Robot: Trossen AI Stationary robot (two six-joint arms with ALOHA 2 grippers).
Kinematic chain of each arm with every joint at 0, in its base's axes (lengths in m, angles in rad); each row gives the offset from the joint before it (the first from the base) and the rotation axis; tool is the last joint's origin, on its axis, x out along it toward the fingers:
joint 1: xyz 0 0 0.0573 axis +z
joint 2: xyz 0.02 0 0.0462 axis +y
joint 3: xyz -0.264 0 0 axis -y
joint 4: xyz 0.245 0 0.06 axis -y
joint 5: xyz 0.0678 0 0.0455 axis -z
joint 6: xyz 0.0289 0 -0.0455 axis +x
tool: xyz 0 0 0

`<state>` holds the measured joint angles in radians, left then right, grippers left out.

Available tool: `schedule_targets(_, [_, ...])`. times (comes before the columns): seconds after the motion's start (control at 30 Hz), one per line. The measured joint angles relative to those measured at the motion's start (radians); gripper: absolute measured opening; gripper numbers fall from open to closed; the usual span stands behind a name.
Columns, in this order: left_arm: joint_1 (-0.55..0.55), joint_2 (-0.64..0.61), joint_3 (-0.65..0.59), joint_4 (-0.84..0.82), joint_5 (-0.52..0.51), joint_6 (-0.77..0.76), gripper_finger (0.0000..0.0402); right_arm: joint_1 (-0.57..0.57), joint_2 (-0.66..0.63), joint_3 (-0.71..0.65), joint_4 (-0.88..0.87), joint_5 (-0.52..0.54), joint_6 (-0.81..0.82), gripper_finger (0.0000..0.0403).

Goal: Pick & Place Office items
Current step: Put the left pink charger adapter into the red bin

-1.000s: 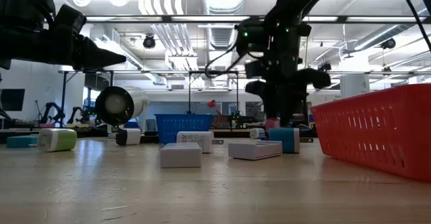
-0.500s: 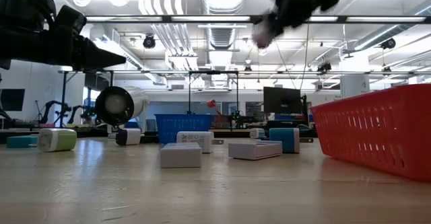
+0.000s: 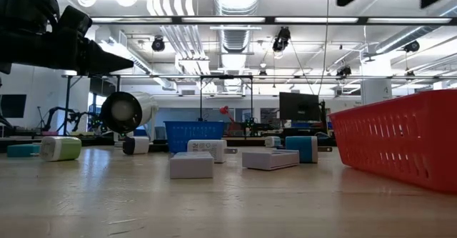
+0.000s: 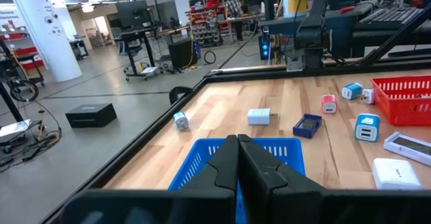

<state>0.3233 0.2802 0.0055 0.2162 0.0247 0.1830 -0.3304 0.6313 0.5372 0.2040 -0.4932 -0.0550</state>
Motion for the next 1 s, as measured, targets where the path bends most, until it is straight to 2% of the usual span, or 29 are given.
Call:
schedule_targets(0.2, [0.000,0.000,0.000,0.004,-0.002,0.000,0.0012,0.000,-0.188,-0.168,0.067,0.136,0.095,0.0148])
schedule_targets(0.37, [0.000,0.000,0.000,0.004,-0.002,0.000,0.0012,0.001,-0.314,-0.286,0.103,0.220,0.105,0.0148])
schedule_targets(0.6, [0.000,0.000,0.000,-0.001,-0.002,0.000,0.0010,0.001,-0.474,-0.430,0.176,0.277,0.130,0.0148])
schedule_targets(0.7, [0.000,0.000,0.000,-0.005,-0.002,0.000,0.0012,0.001,-0.519,-0.469,0.165,0.333,0.130,0.0148])
schedule_targets(1.0, [0.000,0.000,0.000,-0.004,-0.003,0.000,0.0008,0.001,-0.558,-0.528,0.155,0.329,0.079,0.0148])
